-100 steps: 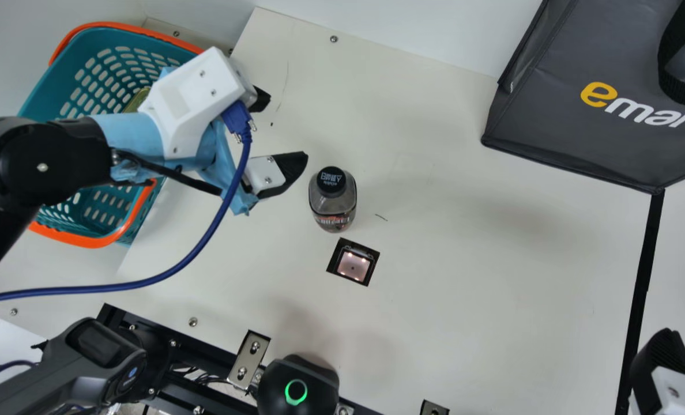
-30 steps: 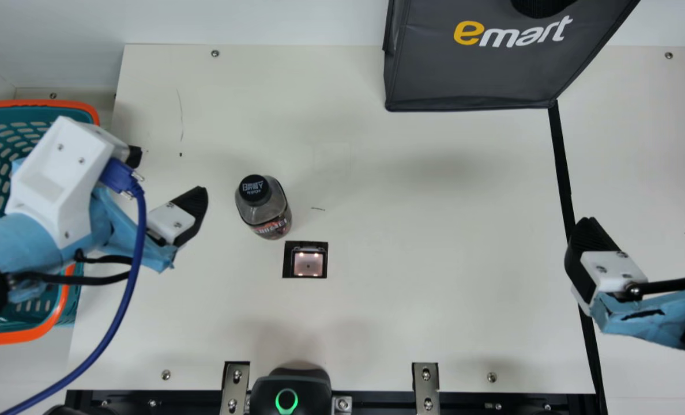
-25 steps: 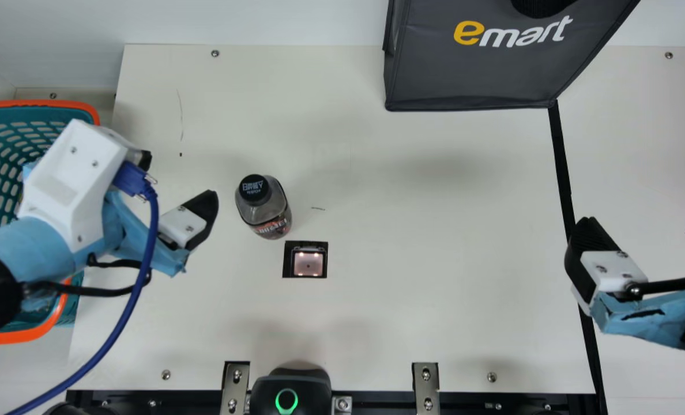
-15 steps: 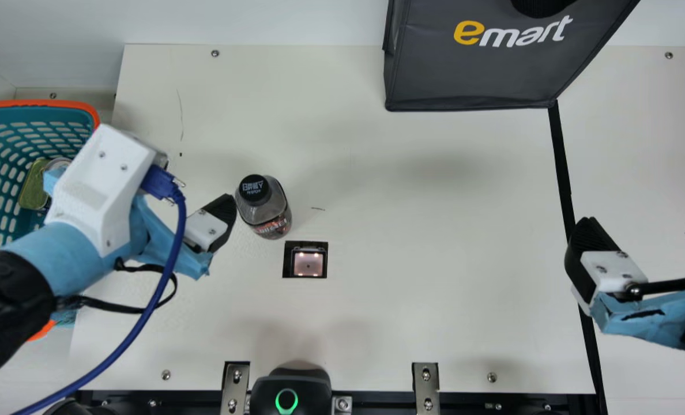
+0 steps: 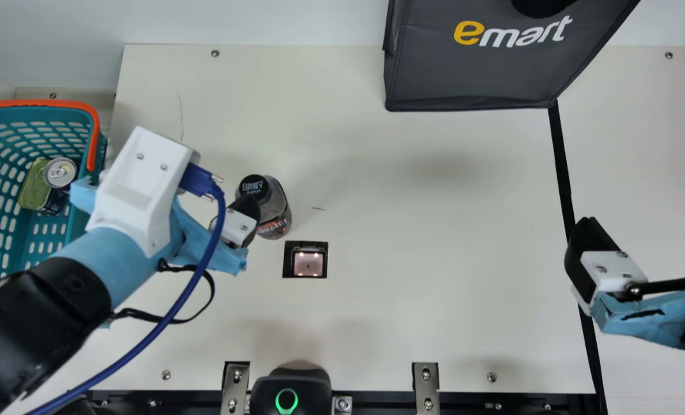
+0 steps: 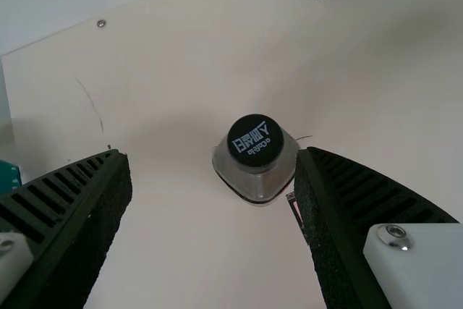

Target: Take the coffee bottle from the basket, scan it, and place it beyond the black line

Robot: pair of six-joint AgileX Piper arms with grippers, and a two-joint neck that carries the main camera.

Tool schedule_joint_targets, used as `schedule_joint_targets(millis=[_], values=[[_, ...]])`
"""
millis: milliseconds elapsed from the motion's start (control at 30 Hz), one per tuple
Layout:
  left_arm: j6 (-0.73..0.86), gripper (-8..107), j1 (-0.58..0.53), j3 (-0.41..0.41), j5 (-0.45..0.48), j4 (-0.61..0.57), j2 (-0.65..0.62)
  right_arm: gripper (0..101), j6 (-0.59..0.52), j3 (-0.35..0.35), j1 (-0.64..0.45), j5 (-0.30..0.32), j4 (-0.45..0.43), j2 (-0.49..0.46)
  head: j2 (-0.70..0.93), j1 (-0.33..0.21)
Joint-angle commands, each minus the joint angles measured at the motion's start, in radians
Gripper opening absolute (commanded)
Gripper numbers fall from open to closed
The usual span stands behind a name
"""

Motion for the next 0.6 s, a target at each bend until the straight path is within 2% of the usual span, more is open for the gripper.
schedule_joint_targets(millis=[0, 267, 567], values=[[-0.094, 90, -0.032, -0.005, 0.018, 0.035, 0.013, 91, 0.0, 0.0, 0.0, 0.0, 0.0, 0.0, 0.0, -0.017], [-0.248, 90, -0.086, -0.033, 0.077, 0.093, 0.077, 91, 0.0, 0.0, 0.0, 0.0, 0.0, 0.0, 0.0, -0.017], [-0.359, 90, -0.096, -0.056, 0.109, 0.102, 0.141, 91, 0.0, 0.0, 0.0, 0.0, 0.0, 0.0, 0.0, -0.017]])
